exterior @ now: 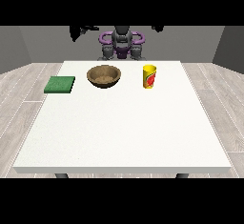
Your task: Pick the cup and pour the ball into the bowl, then pick the bowl and place it on the pad
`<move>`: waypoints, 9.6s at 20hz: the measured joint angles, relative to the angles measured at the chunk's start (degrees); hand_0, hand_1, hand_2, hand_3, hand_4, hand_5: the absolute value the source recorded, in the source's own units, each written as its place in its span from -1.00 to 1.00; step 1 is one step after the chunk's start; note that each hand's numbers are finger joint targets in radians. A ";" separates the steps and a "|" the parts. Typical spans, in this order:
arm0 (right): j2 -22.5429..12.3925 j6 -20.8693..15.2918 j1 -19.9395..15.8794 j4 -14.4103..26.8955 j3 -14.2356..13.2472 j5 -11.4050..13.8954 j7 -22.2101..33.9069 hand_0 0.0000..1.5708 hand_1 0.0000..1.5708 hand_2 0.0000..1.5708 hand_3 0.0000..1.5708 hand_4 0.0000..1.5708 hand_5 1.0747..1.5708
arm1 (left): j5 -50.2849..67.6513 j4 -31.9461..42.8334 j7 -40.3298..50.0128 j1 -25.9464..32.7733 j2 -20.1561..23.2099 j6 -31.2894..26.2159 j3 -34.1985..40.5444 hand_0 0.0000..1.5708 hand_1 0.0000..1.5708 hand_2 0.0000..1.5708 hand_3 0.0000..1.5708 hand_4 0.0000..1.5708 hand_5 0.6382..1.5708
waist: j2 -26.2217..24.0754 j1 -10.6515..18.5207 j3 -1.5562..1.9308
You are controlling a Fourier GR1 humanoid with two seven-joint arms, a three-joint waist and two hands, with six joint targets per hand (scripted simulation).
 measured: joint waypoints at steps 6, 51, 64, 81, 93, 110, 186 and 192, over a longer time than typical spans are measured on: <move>-1.90 2.58 -7.11 4.79 -2.62 -1.75 -5.03 -1.00 -1.00 -1.00 -1.00 -1.00 0.97 | -1.48 5.31 -3.69 -9.46 2.48 -0.19 4.99 -1.00 -1.00 -1.00 -1.00 -1.00 0.38 | 10.28 -1.21 0.01; -18.28 20.88 -20.91 30.16 -14.79 -9.61 -19.41 -1.00 -1.00 -1.00 -1.00 -1.00 0.94 | -16.72 62.06 -40.38 -35.22 6.29 25.05 17.98 0.73 0.73 1.00 1.00 0.21 0.90 | 22.30 -11.76 0.20; -21.87 21.63 -16.36 47.84 -18.42 -7.43 -23.43 -1.00 -1.00 -1.00 -1.00 -1.00 0.94 | -38.54 57.24 -13.32 -38.18 3.02 30.35 0.46 0.75 0.75 1.00 1.00 0.46 0.99 | 6.67 -1.96 0.12; -23.10 22.59 -17.03 56.01 -17.96 -5.50 -26.98 -1.00 -1.00 -1.00 -1.00 -1.00 0.86 | -64.75 53.23 15.00 -43.50 -0.94 27.64 -16.04 -0.28 -0.28 1.00 0.99 0.16 1.00 | 3.64 -0.99 0.06; -22.66 18.27 -25.66 57.53 -16.73 -4.43 -23.38 -1.00 -1.00 -1.00 -0.66 -1.00 0.83 | -78.60 50.38 26.04 -48.41 -1.63 20.52 -27.24 -0.63 -0.63 1.00 1.00 0.14 0.98 | 6.55 -0.74 0.03; -21.52 18.60 -28.70 59.70 -16.00 -4.70 -22.90 -1.00 -1.00 -1.00 -0.73 -1.00 0.78 | -91.36 50.34 23.71 -57.86 -0.38 0.84 -37.42 0.98 0.98 1.00 1.00 0.51 0.78 | 6.93 -2.37 0.04; -1.70 0.58 -28.10 59.32 -9.26 -4.60 -19.49 1.00 1.00 1.00 1.00 0.34 0.92 | -20.12 36.49 -7.60 -37.54 2.28 3.33 10.85 -1.00 -1.00 -1.00 -1.00 -1.00 0.99 | 14.51 5.20 -1.33; -1.78 -6.50 -28.59 59.48 -7.05 -1.20 -14.10 1.00 1.00 1.00 1.00 0.30 0.94 | -19.07 37.36 -7.87 -36.64 3.18 2.55 12.05 -1.00 -1.00 -1.00 -1.00 -1.00 1.00 | 12.42 5.40 -1.29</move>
